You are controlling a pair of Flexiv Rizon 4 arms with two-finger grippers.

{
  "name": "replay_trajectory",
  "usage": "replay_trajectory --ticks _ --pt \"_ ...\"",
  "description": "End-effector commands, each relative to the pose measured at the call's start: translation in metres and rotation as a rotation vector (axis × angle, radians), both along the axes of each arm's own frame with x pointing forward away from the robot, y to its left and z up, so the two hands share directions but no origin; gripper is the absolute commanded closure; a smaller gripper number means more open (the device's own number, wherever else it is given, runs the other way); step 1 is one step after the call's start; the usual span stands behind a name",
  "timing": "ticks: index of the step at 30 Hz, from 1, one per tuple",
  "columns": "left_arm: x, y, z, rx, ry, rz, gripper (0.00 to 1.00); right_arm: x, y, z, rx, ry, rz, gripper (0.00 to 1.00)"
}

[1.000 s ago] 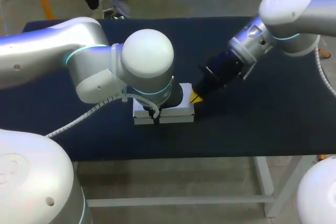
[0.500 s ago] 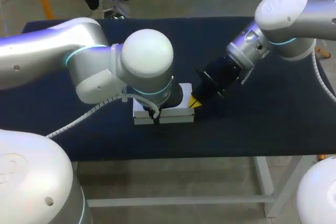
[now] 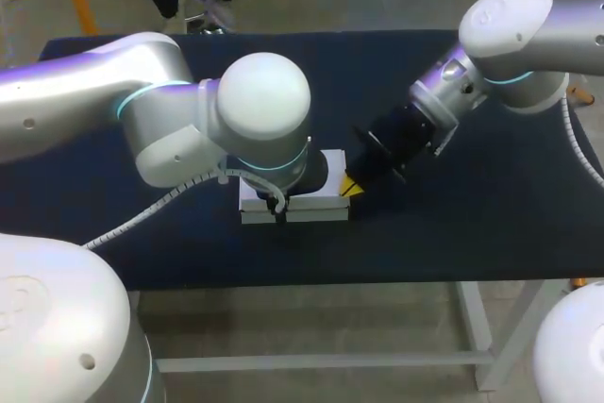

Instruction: Assemble the packaging by folding the flat box into shape, placing the metal phone stand inside, and closing the box properly

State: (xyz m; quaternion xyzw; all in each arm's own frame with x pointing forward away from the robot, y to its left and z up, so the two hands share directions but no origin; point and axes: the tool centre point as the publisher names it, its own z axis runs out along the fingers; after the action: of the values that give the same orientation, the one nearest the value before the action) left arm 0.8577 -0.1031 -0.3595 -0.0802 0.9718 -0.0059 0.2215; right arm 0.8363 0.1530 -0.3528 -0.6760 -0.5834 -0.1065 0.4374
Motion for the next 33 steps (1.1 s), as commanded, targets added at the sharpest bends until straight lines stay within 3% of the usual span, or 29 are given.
replay_trajectory --ticks 1,10,19,22,23,24,25,33 --pt "-0.001 0.001 -0.001 0.0 -0.003 0.003 0.55 0.003 -0.001 -0.005 0.006 0.007 0.002 1.0" --pt "-0.008 0.008 0.0 -0.014 0.004 0.007 0.55 0.006 0.001 -0.007 0.004 0.015 0.004 1.0" --pt "-0.021 0.034 0.028 -0.127 -0.031 -0.018 0.56 0.008 0.004 -0.009 0.001 0.022 0.009 1.0" --pt "-0.021 0.042 0.036 -0.177 -0.051 -0.02 0.64 0.008 0.004 -0.01 0.001 0.022 0.01 1.0" --pt "-0.02 0.045 0.039 -0.204 -0.05 -0.023 0.84 0.009 0.004 -0.01 0.001 0.023 0.01 1.0" --pt "-0.018 0.046 0.04 -0.213 -0.05 -0.016 0.96 0.009 0.004 -0.01 0.0 0.023 0.01 1.0" --pt "-0.016 0.048 0.041 -0.224 -0.049 -0.012 1.0 0.009 0.004 -0.01 0.0 0.024 0.01 1.0" --pt "0.004 0.05 0.02 -0.262 0.024 -0.008 1.0 0.01 0.005 -0.01 0.0 0.026 0.011 1.0"
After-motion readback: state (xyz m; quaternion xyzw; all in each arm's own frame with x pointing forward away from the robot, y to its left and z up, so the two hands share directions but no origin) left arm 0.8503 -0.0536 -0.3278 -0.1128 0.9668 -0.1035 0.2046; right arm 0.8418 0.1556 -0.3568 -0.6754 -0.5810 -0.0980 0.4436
